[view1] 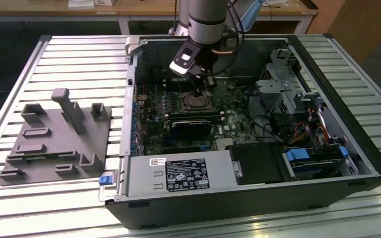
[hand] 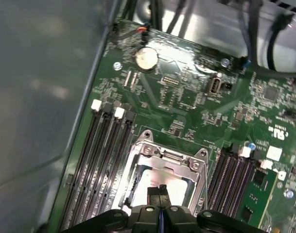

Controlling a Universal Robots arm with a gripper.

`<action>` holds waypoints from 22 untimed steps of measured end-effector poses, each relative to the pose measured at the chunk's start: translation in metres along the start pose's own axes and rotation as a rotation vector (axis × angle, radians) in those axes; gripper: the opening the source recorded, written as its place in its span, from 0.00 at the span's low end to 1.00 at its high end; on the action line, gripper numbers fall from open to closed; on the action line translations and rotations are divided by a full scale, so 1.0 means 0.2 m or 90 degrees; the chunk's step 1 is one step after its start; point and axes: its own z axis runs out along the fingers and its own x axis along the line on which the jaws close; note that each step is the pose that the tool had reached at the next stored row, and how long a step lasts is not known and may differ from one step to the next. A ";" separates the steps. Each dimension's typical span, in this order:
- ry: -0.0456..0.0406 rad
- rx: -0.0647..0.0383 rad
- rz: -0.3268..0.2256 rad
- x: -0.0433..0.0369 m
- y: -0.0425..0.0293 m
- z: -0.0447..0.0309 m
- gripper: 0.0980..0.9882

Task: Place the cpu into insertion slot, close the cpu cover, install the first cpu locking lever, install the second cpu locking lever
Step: 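Close the cpu cover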

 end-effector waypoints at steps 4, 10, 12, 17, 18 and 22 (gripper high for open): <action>-0.0008 -0.001 -0.046 0.000 0.000 0.000 0.01; -0.0021 -0.002 -0.115 0.000 0.000 0.000 0.01; -0.0025 -0.002 -0.138 0.000 0.000 0.000 0.01; -0.0035 -0.003 -0.197 0.000 0.000 0.000 0.01; -0.0037 -0.003 -0.208 0.000 0.000 0.000 0.01; -0.0045 -0.004 -0.254 0.000 0.000 0.000 0.01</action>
